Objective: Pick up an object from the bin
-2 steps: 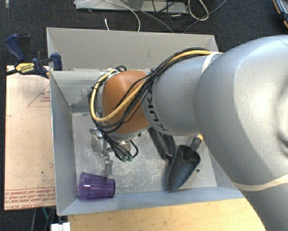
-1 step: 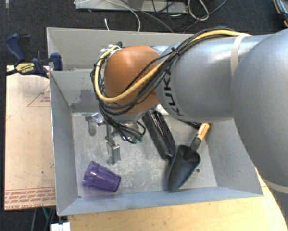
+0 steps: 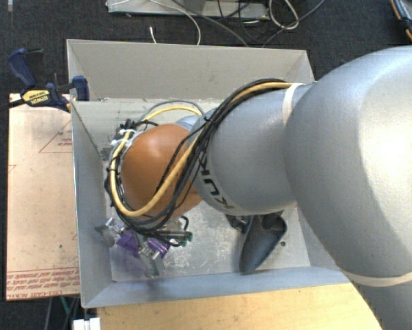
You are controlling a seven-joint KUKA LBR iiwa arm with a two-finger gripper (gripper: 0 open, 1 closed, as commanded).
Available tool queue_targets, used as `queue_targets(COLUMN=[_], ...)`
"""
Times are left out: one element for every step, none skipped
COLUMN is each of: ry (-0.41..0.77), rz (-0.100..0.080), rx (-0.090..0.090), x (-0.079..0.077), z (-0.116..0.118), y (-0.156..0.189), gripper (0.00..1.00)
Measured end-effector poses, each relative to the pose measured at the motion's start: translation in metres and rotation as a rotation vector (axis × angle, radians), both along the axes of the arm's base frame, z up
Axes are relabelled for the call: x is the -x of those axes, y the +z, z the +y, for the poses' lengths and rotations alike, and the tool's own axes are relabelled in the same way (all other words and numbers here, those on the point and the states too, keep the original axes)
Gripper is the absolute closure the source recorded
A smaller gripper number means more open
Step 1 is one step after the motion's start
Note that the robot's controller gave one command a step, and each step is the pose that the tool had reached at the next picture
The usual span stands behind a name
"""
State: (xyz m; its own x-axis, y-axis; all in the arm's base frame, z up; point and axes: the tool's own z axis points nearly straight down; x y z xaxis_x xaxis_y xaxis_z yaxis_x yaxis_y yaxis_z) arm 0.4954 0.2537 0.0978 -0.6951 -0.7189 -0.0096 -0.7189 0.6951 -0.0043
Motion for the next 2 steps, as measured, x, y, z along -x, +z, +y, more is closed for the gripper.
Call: queue_targets(ry=[-0.308, 0.027], rz=[-0.02, -0.026], rx=[-0.016, -0.012], x=[0.0, 0.007], z=[-0.035, -0.015], y=[-0.025, -0.021], gripper=[0.0, 1.0])
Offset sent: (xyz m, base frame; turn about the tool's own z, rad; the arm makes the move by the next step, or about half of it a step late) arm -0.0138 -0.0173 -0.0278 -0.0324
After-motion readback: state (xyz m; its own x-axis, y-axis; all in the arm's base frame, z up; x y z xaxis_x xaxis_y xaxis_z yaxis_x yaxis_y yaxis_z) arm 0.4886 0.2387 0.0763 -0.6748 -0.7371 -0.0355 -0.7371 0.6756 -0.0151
